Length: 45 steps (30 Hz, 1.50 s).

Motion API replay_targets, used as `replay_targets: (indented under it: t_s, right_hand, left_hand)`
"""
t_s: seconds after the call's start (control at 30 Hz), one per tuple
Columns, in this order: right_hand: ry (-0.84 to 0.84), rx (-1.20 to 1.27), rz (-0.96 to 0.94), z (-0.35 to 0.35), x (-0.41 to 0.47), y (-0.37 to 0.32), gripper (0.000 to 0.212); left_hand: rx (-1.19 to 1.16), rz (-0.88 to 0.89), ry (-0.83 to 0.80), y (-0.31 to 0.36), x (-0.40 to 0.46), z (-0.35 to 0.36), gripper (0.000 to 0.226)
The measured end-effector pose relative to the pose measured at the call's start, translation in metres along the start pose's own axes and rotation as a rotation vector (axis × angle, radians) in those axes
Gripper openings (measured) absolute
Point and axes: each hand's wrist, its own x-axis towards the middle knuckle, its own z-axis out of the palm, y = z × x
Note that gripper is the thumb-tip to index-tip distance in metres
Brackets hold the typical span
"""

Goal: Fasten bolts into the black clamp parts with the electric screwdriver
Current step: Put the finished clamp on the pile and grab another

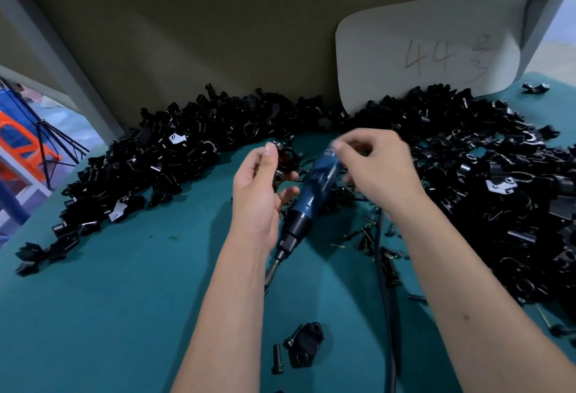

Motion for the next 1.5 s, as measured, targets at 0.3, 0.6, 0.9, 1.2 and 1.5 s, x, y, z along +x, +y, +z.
replay_targets:
  t_s: [0.3,0.6,0.9,1.2,1.5]
  right_hand:
    - [-0.231,0.366,-0.098,-0.053,-0.019,-0.003,0.021]
    - [-0.047,-0.466,0.058,-0.183,-0.006,-0.006,0.014]
    - [-0.249,-0.839,0.257,-0.233,0.025,0.013,0.011]
    - [-0.407,-1.073,0.368,-0.209,0.125,0.08,0.063]
    - [-0.599,-1.249,0.271,-0.192,0.139,0.098,0.064]
  left_hand:
    - [0.256,0.204,-0.016,-0.003,-0.027,0.053,0.028]
    - [0.512,0.235,-0.294,-0.023,-0.049,0.165,0.008]
    - [1.113,0.5,-0.396,-0.052,-0.05,0.217,0.02]
    - [1.013,0.208,-0.306,-0.059,0.003,0.224,0.034]
    - [1.027,0.168,-0.349,-0.075,0.011,0.231,0.031]
